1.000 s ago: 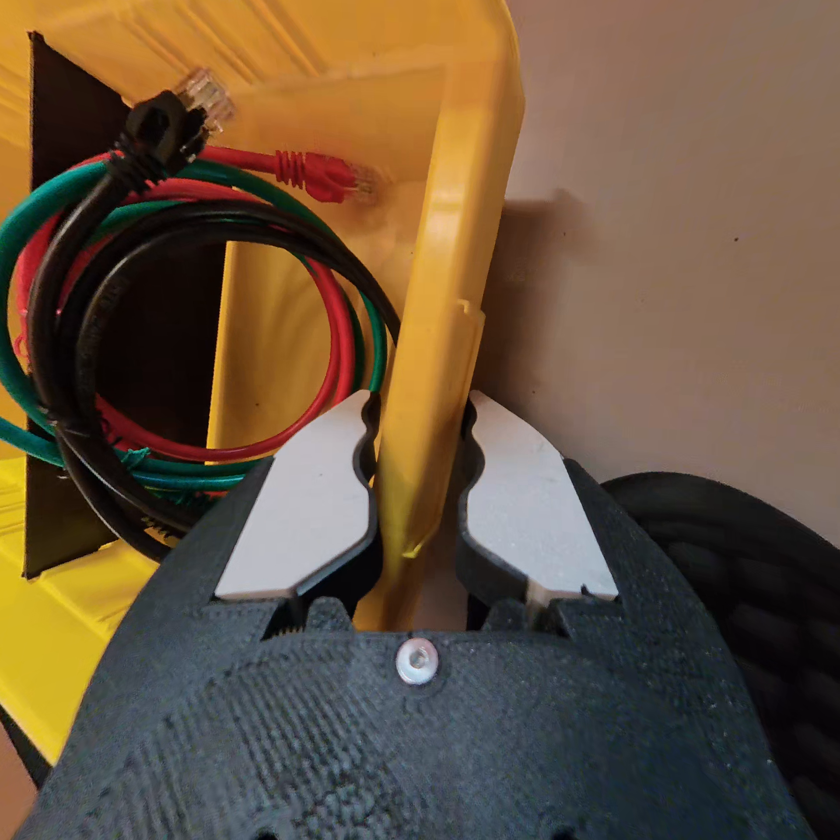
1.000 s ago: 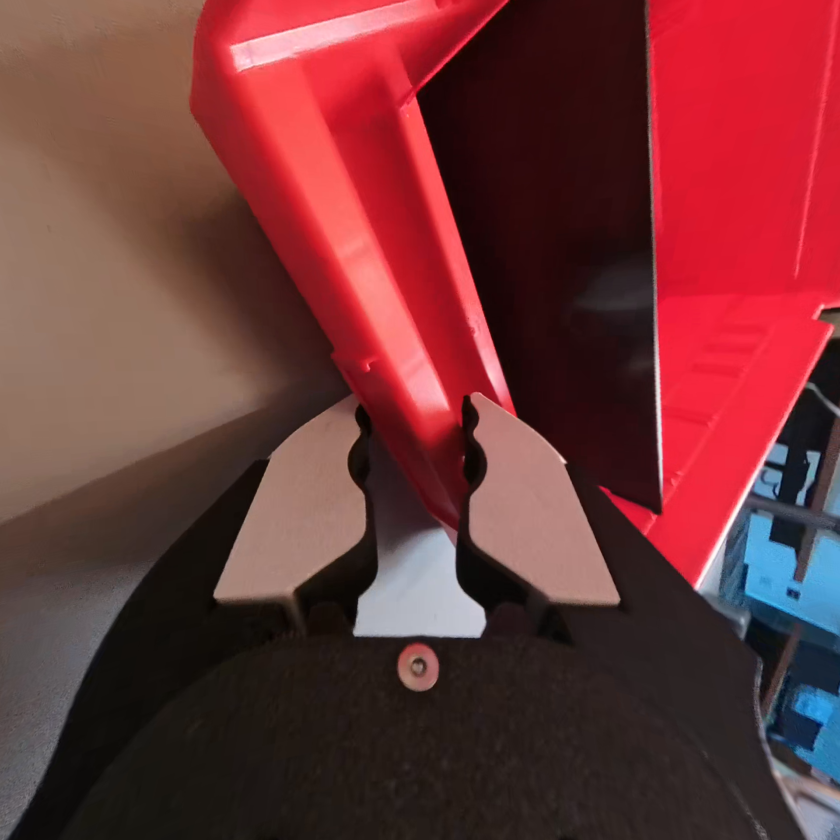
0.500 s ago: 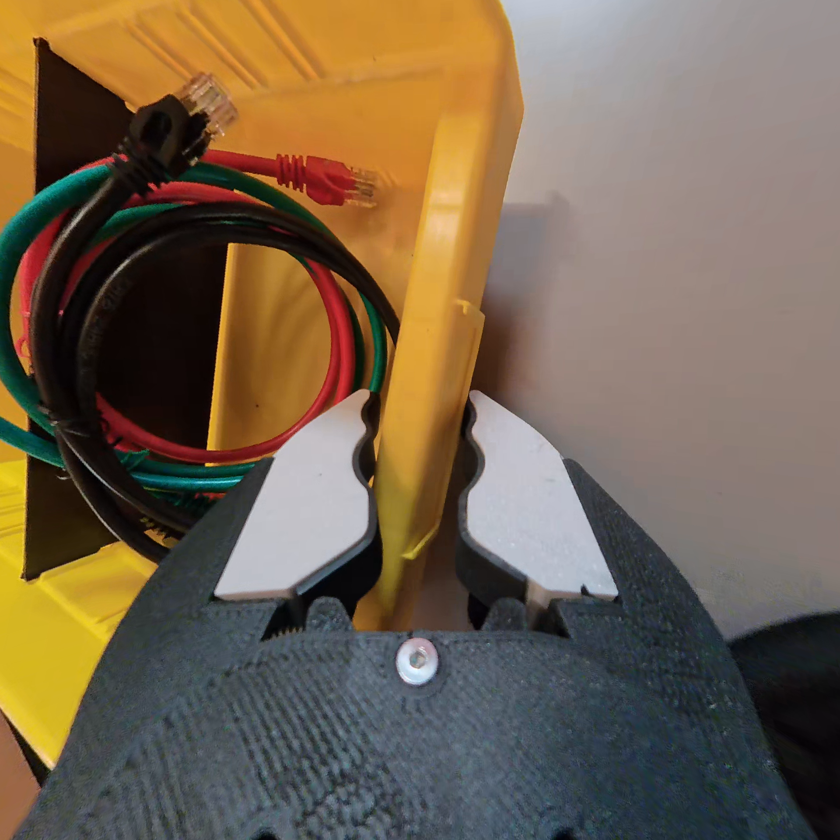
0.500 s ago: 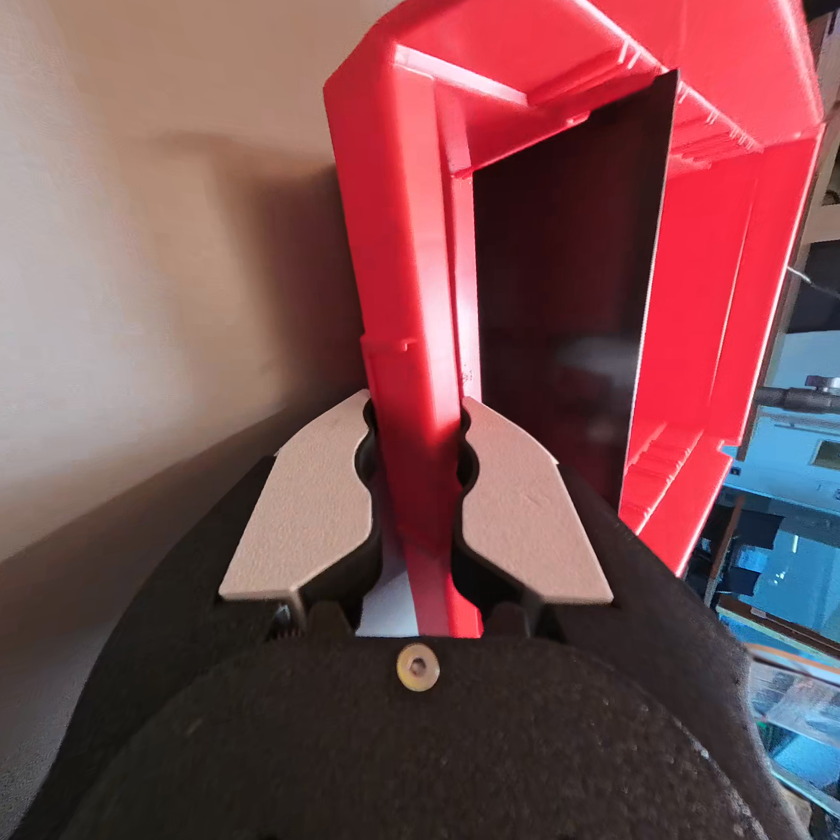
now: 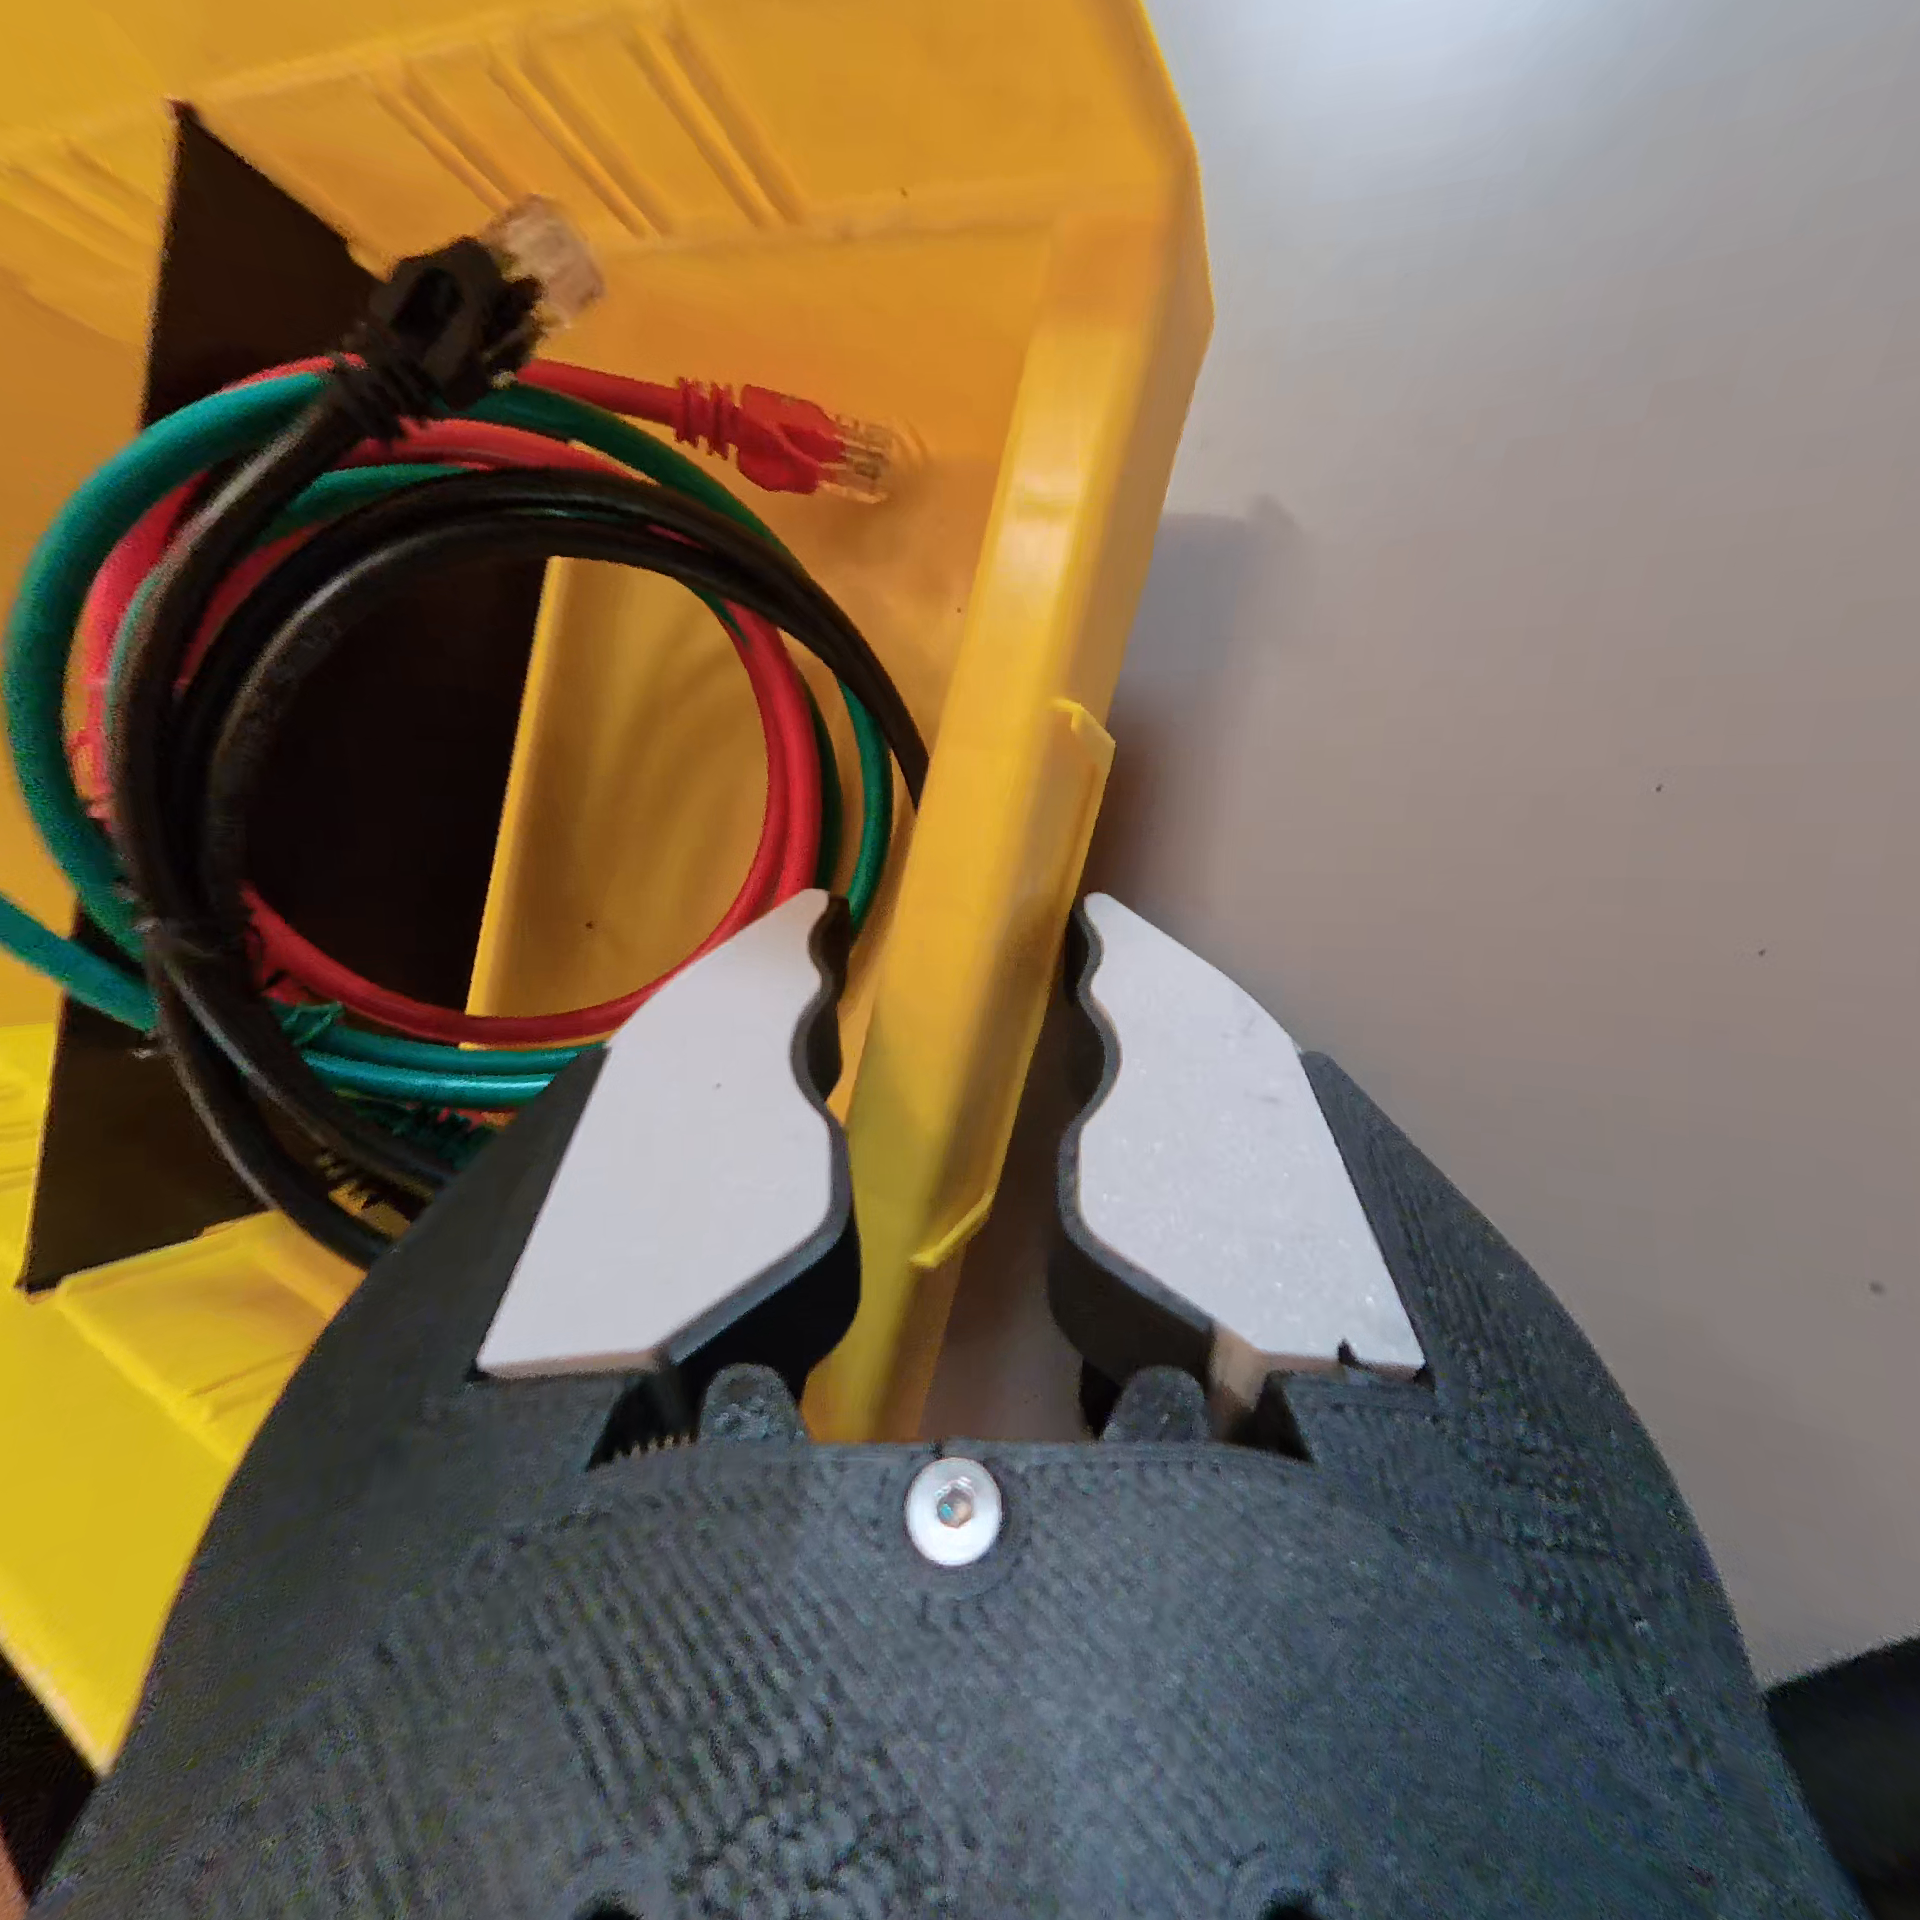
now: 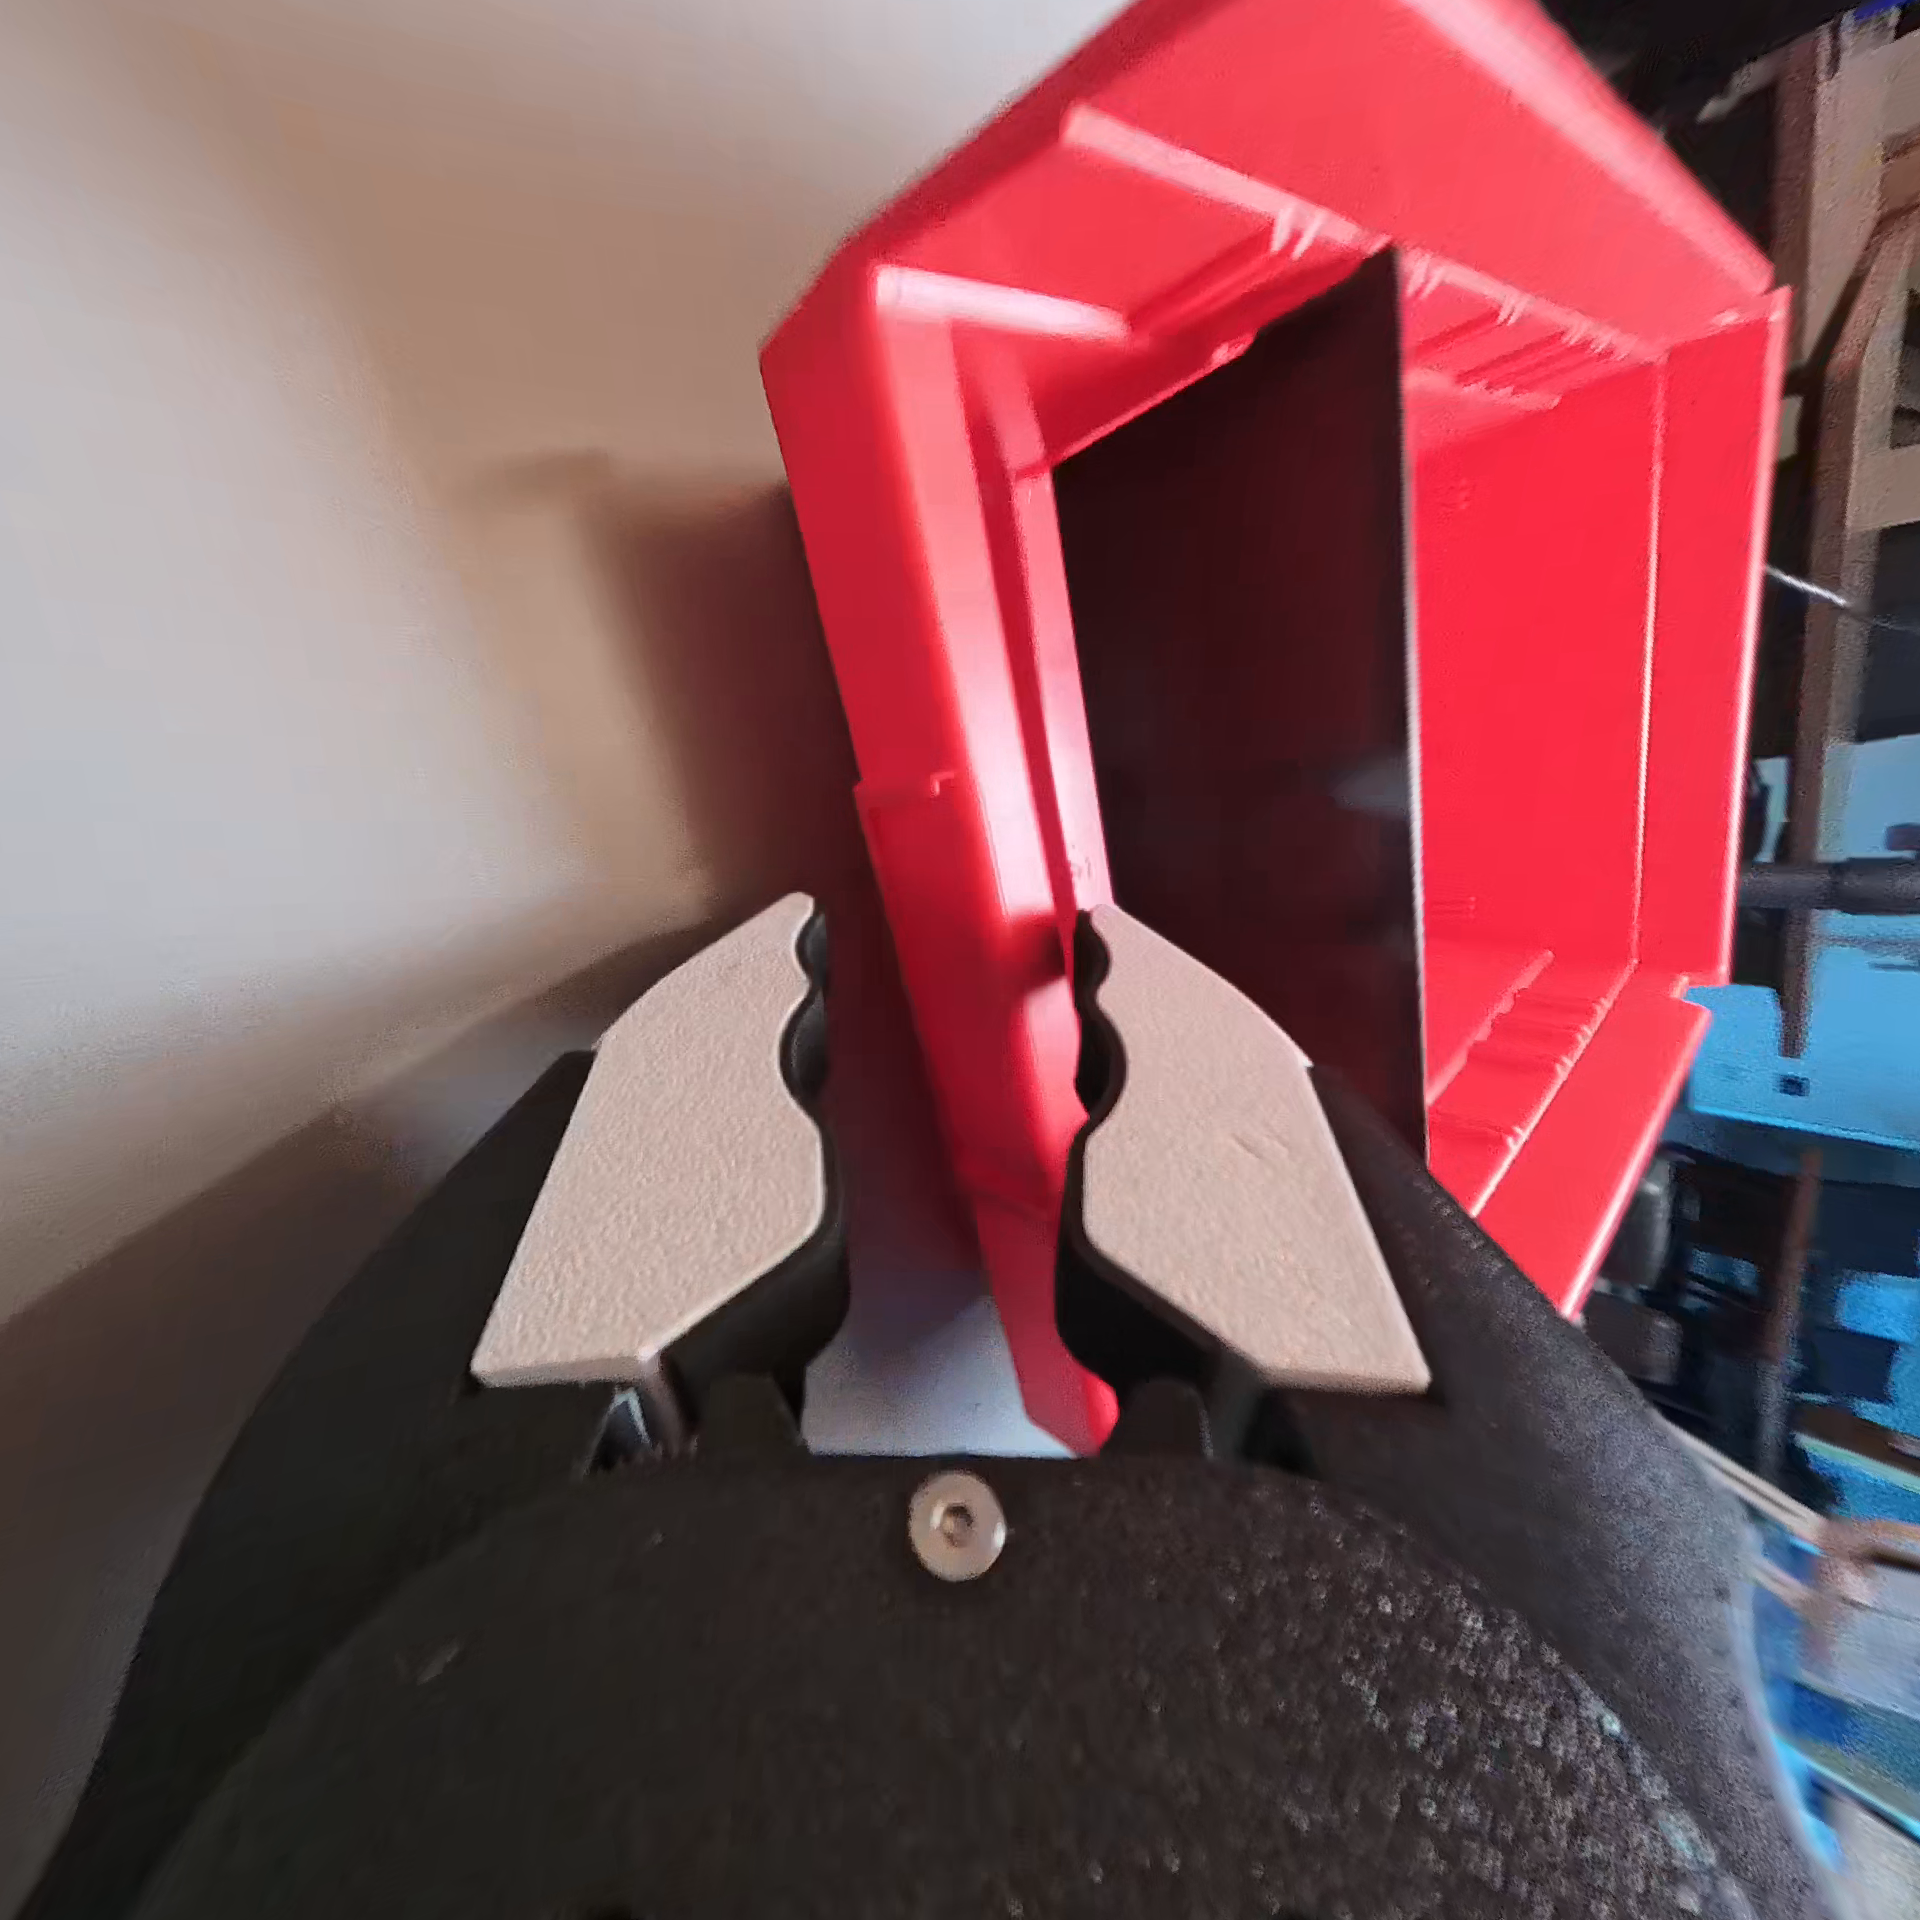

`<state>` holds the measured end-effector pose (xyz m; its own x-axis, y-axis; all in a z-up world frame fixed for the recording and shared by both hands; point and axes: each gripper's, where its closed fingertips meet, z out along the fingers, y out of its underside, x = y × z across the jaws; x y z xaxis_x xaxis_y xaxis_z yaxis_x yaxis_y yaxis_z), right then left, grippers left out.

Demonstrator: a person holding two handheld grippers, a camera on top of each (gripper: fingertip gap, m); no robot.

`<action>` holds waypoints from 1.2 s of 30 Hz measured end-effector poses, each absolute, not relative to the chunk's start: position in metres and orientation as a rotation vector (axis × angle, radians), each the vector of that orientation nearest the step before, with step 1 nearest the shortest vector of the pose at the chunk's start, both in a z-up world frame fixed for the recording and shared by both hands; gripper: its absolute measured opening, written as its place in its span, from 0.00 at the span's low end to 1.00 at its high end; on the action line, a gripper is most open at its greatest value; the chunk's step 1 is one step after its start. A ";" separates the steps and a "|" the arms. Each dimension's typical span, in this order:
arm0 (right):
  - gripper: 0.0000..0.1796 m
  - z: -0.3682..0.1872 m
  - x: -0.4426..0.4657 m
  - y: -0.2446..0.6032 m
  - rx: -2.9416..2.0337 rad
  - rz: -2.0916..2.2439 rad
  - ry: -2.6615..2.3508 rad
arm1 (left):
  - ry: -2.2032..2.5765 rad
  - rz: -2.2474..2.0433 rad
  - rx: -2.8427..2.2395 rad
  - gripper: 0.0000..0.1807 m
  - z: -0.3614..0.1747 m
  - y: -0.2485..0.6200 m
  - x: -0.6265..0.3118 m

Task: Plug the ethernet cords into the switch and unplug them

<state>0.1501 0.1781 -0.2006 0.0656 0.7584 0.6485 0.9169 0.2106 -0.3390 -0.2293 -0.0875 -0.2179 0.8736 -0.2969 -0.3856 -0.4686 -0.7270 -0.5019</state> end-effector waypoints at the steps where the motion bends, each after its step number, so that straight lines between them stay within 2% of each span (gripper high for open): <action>1: 0.26 -0.193 0.148 0.170 -1.583 -0.187 -1.685 | 0.516 0.377 -2.405 0.24 -0.212 -0.087 -0.229; 7: 0.29 -0.134 0.147 0.119 -1.631 0.358 -1.300 | 0.231 0.192 -2.089 0.27 -0.148 -0.092 -0.191; 12: 0.28 -0.118 0.192 0.112 -1.747 0.487 -0.929 | -0.056 -0.068 -1.871 0.28 -0.110 -0.113 -0.164; 17: 0.34 -0.147 0.236 0.109 -1.872 0.441 -0.736 | -0.328 -0.072 -1.848 0.32 -0.126 -0.141 -0.168; 20: 0.34 -0.161 0.247 0.110 -1.869 0.397 -0.653 | -0.432 0.070 -1.823 0.34 -0.141 -0.159 -0.183; 26: 0.39 -0.156 0.249 0.113 -1.837 0.363 -0.624 | -0.554 0.166 -1.839 0.37 -0.157 -0.169 -0.203; 36: 0.39 -0.151 0.248 0.111 -1.799 0.339 -0.634 | -0.544 0.211 -1.885 0.36 -0.163 -0.167 -0.203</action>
